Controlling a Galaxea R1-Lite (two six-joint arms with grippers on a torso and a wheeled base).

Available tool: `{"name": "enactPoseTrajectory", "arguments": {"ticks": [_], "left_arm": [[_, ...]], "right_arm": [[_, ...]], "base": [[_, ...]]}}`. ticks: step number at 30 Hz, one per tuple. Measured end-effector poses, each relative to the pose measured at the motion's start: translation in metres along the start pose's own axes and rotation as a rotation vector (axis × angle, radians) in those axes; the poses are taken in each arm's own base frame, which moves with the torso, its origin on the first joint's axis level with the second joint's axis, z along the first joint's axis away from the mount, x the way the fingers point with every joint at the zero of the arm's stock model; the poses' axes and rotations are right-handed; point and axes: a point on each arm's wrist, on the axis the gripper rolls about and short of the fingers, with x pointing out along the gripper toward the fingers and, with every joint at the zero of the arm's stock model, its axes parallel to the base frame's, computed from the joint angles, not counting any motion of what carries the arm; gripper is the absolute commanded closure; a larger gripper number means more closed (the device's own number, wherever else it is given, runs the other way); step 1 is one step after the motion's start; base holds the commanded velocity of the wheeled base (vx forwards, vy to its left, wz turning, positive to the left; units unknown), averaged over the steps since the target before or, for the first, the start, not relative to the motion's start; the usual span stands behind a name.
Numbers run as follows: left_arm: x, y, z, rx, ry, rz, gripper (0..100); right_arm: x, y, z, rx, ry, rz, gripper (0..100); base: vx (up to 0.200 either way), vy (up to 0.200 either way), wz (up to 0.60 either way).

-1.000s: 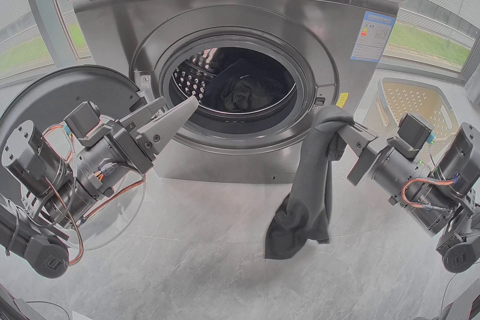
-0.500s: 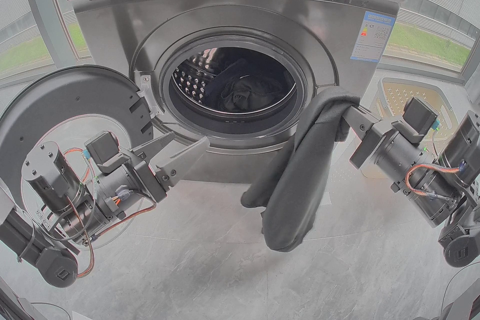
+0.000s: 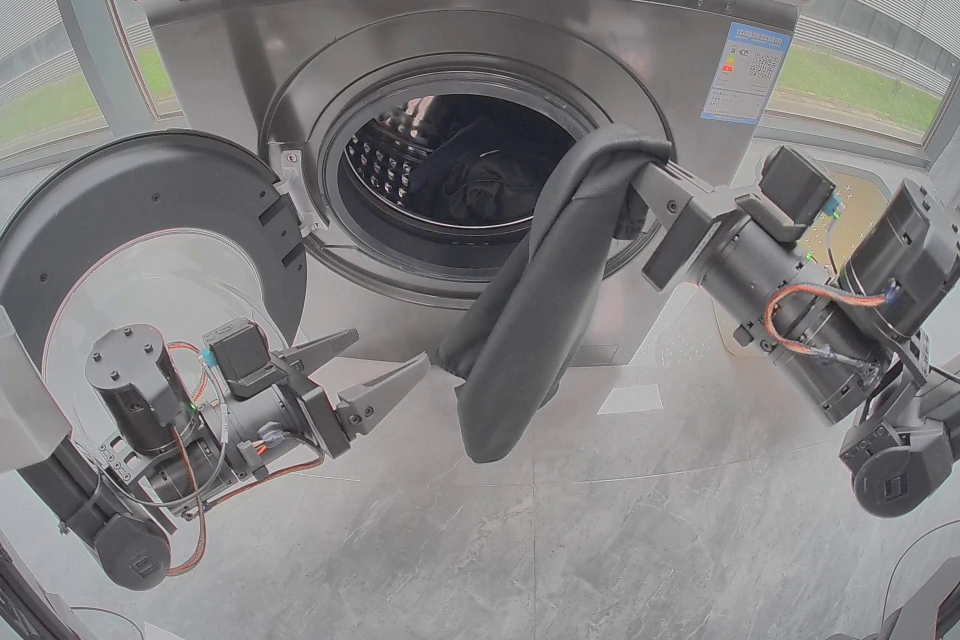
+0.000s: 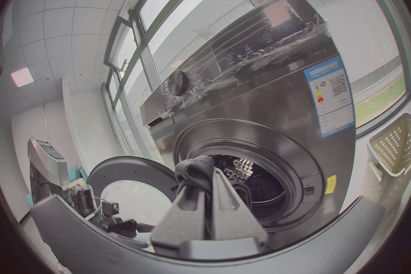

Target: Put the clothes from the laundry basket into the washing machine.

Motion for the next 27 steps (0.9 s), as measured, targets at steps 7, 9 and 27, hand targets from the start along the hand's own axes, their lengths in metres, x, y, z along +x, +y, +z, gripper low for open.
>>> {"name": "enactPoseTrajectory", "arguments": {"ticks": [7, 9, 27], "left_arm": [[0.003, 0.007, -0.018, -0.015, 0.07, 0.023, 0], [0.005, 0.009, -0.023, -0.021, 0.09, 0.029, 0], [0.025, 0.032, -0.058, -0.004, 0.199, 0.074, 0]], "right_arm": [[0.012, 0.013, 0.005, 0.018, -0.035, 0.045, 100], [0.014, 0.016, 0.007, 0.021, -0.047, 0.054, 100], [0.023, 0.022, 0.017, 0.031, -0.093, 0.07, 100]], "base": [[0.0, 0.0, 0.0], [0.0, 0.0, 0.0], [0.0, 0.0, 0.0]]}}
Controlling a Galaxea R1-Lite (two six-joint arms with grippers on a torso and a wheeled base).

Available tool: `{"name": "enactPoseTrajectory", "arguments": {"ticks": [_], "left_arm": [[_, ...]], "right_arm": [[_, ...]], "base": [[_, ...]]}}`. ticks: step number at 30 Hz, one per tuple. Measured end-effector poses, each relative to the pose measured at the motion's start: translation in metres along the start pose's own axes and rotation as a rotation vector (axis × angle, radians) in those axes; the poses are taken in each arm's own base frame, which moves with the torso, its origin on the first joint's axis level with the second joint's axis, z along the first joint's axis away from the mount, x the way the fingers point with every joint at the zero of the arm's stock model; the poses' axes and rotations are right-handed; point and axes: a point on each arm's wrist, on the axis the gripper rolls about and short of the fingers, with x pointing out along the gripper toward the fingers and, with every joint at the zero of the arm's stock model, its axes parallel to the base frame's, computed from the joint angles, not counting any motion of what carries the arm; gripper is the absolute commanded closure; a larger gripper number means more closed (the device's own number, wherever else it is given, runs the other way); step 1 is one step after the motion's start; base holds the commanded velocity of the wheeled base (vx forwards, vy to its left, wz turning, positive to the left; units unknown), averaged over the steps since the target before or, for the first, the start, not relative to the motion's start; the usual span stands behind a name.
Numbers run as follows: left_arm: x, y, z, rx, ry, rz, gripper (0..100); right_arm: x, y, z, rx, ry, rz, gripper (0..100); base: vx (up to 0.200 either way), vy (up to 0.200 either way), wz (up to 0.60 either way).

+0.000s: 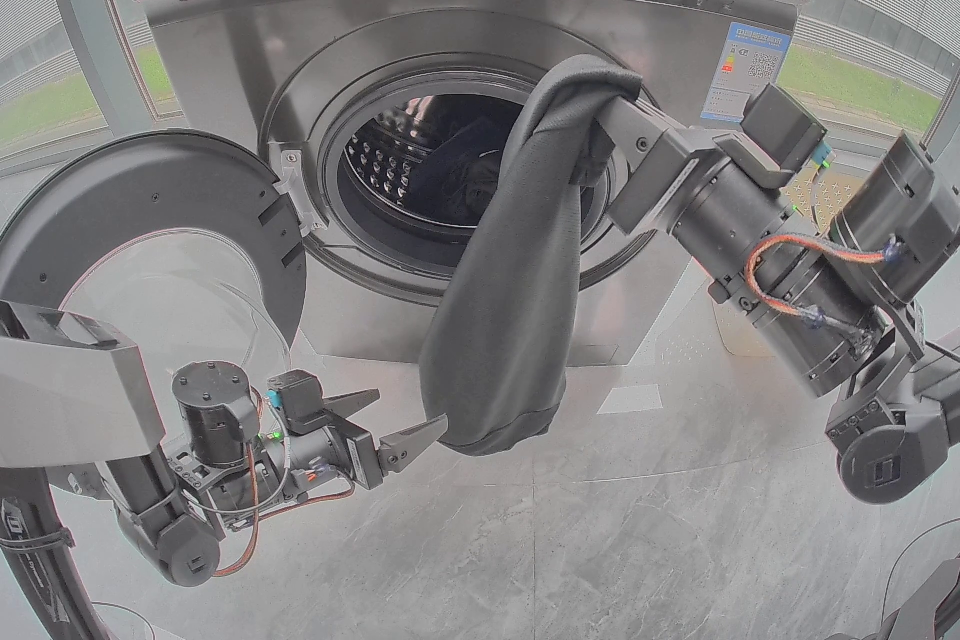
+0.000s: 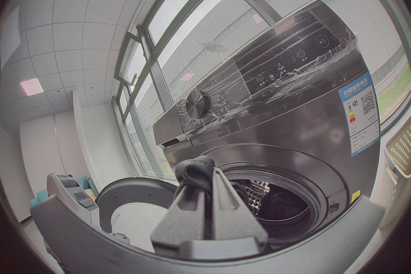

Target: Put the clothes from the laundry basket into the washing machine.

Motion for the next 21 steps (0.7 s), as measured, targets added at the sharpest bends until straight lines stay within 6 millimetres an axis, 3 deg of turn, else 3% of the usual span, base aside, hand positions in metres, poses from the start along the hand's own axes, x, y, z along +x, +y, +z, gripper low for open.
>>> {"name": "enactPoseTrajectory", "arguments": {"ticks": [15, 21], "left_arm": [[0.05, 0.024, -0.008, 0.009, -0.035, 0.009, 0], [0.06, 0.026, -0.013, 0.009, -0.033, -0.006, 0]], "right_arm": [[-0.001, 0.008, -0.006, 0.012, 0.019, 0.024, 100], [-0.001, 0.01, -0.008, 0.014, 0.024, 0.028, 100]], "base": [[0.0, 0.0, 0.0], [0.0, 0.0, 0.0]]}}
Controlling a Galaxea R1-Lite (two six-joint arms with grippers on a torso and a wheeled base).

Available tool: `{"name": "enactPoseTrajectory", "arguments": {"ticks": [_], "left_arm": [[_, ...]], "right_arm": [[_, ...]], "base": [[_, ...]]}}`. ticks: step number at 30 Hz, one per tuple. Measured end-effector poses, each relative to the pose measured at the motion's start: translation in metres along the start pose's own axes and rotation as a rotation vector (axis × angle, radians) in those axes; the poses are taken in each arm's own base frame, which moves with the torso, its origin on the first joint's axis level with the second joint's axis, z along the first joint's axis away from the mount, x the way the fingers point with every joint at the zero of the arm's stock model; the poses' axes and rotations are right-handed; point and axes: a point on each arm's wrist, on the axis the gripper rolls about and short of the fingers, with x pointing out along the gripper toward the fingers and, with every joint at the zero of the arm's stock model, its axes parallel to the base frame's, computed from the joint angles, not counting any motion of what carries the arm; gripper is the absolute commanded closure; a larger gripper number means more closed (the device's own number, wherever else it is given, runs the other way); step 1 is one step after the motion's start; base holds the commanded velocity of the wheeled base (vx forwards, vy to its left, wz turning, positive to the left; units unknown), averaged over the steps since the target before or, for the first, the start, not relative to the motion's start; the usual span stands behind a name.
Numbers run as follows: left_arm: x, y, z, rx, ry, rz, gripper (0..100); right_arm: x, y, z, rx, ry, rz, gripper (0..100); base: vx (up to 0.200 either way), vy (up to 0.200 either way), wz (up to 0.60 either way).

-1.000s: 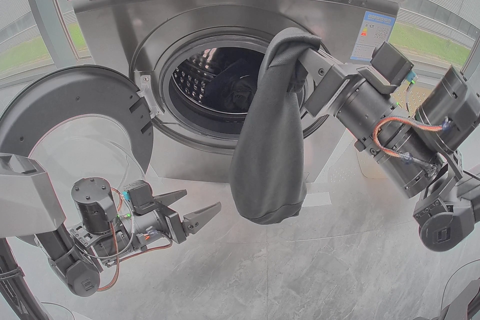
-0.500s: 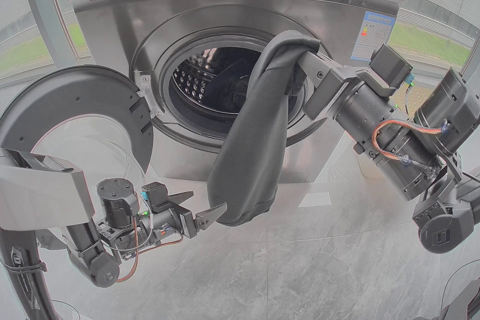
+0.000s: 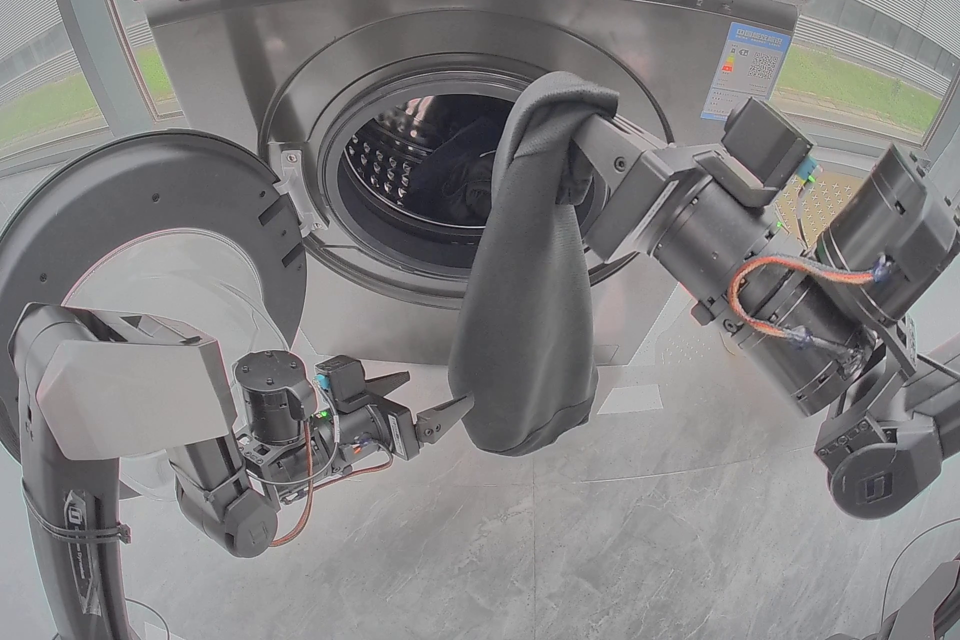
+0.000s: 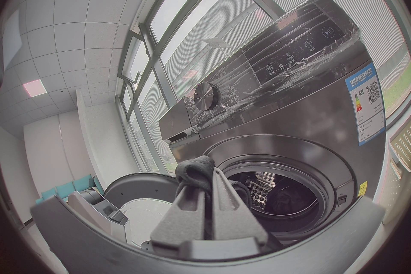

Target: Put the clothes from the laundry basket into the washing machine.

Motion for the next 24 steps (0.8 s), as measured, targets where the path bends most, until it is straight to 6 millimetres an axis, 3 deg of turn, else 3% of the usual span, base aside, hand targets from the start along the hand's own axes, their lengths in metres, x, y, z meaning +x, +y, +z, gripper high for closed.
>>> {"name": "enactPoseTrajectory", "arguments": {"ticks": [17, 18, 24], "left_arm": [[0.018, -0.001, -0.015, 0.028, 0.035, -0.096, 0], [0.019, -0.001, -0.016, 0.03, 0.034, -0.098, 100], [0.024, 0.001, -0.021, 0.038, 0.036, -0.088, 100]], "right_arm": [[0.002, -0.001, -0.005, -0.001, 0.011, -0.006, 100], [0.002, -0.001, -0.006, -0.001, 0.013, -0.006, 100], [0.002, -0.002, -0.007, -0.001, 0.014, -0.01, 100]], "base": [[0.0, 0.0, 0.0], [0.0, 0.0, 0.0], [0.0, 0.0, 0.0]]}}
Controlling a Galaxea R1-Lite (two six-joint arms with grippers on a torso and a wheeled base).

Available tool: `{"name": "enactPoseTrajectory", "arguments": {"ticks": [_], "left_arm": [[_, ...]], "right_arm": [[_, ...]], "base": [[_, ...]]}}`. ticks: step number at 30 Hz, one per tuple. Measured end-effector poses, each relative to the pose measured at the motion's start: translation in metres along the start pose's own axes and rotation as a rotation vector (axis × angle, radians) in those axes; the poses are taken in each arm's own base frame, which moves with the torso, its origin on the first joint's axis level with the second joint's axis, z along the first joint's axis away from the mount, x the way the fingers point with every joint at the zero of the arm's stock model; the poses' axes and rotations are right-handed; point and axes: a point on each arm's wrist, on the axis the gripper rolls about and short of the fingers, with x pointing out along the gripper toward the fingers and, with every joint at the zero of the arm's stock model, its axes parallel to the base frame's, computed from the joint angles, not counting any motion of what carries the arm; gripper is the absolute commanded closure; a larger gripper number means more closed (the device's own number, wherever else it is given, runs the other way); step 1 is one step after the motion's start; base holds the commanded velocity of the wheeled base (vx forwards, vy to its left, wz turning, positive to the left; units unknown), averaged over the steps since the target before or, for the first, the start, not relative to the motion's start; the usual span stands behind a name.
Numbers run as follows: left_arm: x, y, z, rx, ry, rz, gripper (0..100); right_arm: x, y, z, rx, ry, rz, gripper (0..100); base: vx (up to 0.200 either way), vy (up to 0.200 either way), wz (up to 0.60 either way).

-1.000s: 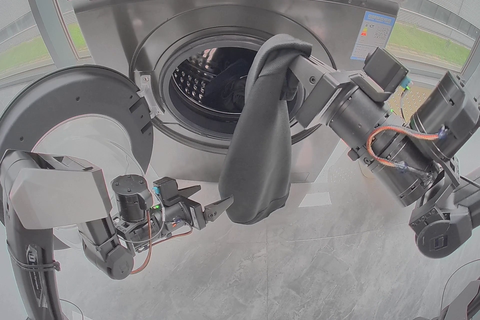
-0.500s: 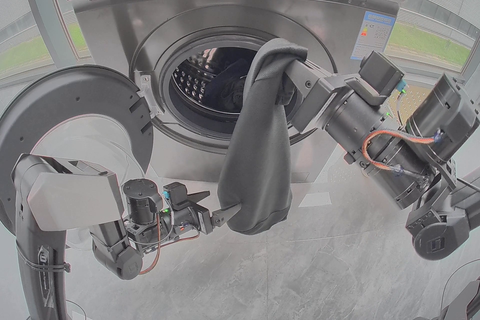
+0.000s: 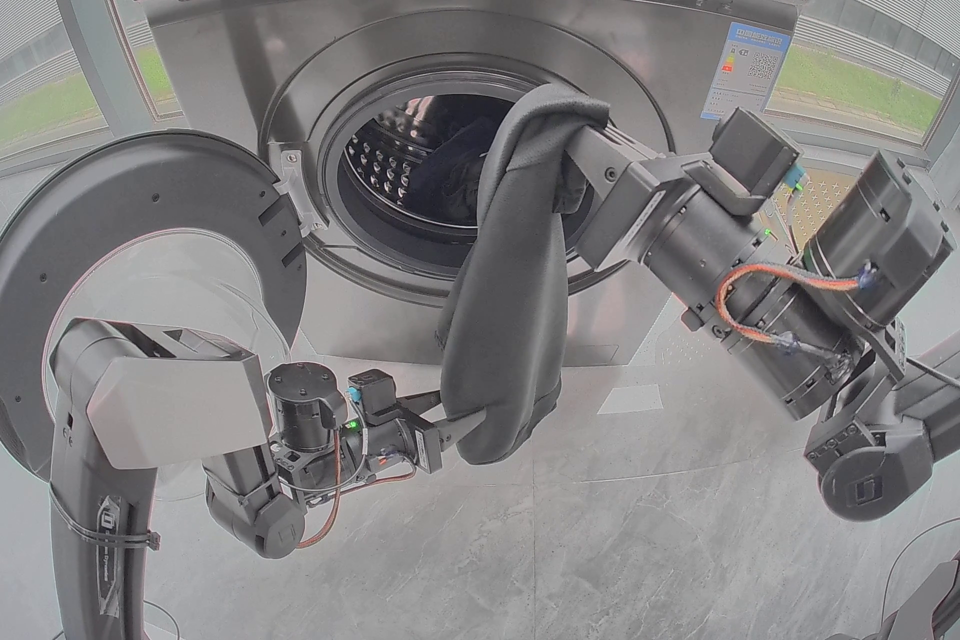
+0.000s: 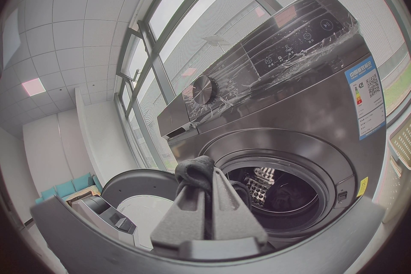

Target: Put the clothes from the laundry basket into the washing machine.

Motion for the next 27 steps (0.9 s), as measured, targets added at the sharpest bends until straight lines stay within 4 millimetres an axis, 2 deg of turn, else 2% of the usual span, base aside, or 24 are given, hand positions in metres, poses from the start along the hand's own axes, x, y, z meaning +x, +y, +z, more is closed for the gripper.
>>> {"name": "enactPoseTrajectory", "arguments": {"ticks": [8, 15, 20, 27], "left_arm": [[-0.001, 0.003, 0.005, 0.004, -0.022, 0.034, 100], [-0.012, 0.004, 0.017, 0.004, -0.046, 0.069, 100], [-0.033, -0.002, 0.041, 0.016, -0.096, 0.082, 100], [-0.077, -0.024, 0.092, 0.042, -0.24, 0.092, 100]], "right_arm": [[-0.002, -0.005, -0.001, -0.004, 0.003, -0.016, 100], [-0.011, -0.016, -0.004, -0.02, 0.035, -0.047, 100], [-0.023, -0.025, -0.006, -0.033, 0.066, -0.077, 100], [-0.037, -0.035, -0.009, -0.041, 0.096, -0.113, 100]], "base": [[0.0, 0.0, 0.0], [0.0, 0.0, 0.0], [0.0, 0.0, 0.0], [0.0, 0.0, 0.0]]}}
